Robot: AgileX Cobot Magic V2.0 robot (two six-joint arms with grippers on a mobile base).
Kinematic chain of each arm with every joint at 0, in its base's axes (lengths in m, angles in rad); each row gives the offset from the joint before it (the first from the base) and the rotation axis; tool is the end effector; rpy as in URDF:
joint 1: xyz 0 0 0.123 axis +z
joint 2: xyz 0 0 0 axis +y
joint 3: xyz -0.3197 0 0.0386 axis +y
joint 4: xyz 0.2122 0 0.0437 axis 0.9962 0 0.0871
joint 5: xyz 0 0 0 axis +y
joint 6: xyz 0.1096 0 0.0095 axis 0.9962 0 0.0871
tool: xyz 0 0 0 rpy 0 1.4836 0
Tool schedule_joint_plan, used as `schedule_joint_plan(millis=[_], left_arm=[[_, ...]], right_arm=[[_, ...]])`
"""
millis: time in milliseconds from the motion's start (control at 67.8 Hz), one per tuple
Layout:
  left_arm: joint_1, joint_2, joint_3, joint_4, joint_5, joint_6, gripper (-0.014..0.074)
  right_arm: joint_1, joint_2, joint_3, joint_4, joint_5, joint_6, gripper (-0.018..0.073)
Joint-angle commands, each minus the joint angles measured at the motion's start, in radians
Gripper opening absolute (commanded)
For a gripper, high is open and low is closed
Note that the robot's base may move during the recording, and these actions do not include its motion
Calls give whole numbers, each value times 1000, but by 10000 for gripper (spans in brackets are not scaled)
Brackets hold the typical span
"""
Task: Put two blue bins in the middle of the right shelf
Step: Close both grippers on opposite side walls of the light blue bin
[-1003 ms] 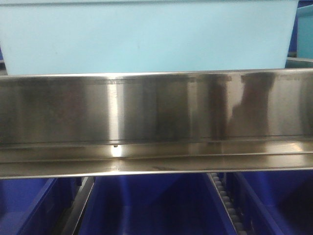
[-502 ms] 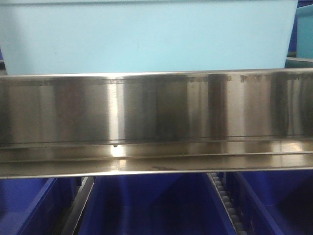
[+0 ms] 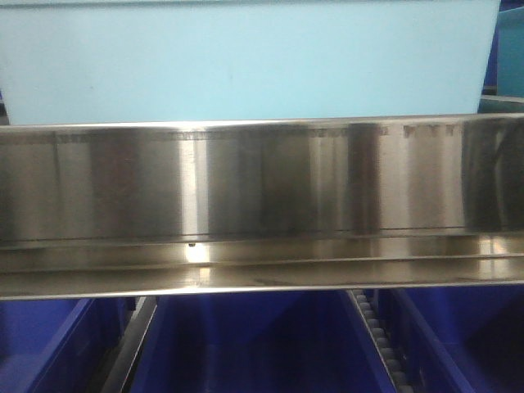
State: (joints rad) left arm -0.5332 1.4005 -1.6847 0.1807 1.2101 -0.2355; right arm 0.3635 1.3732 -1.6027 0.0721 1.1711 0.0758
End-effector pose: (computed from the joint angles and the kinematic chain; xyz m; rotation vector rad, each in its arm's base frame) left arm 0.2231 -0.1102 0.4657 0.3536 2.3661 -0.1287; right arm 0.2253 0.0935 0.4521 -0.3464 2.4184 0.2910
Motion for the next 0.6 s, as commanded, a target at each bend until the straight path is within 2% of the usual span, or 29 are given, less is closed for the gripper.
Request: schedule_joint_plan(millis=[0, 236, 590], left_arm=[[16, 65, -44, -31, 11, -22, 580], [100, 194, -36, -112, 11, -23, 580], [96, 311, -36, -125, 11, -8, 580]], right_arm=[[7, 75, -86, -29, 50, 38, 569], [9, 204, -150, -15, 50, 52, 569], [9, 342, -148, -9, 50, 81, 569]])
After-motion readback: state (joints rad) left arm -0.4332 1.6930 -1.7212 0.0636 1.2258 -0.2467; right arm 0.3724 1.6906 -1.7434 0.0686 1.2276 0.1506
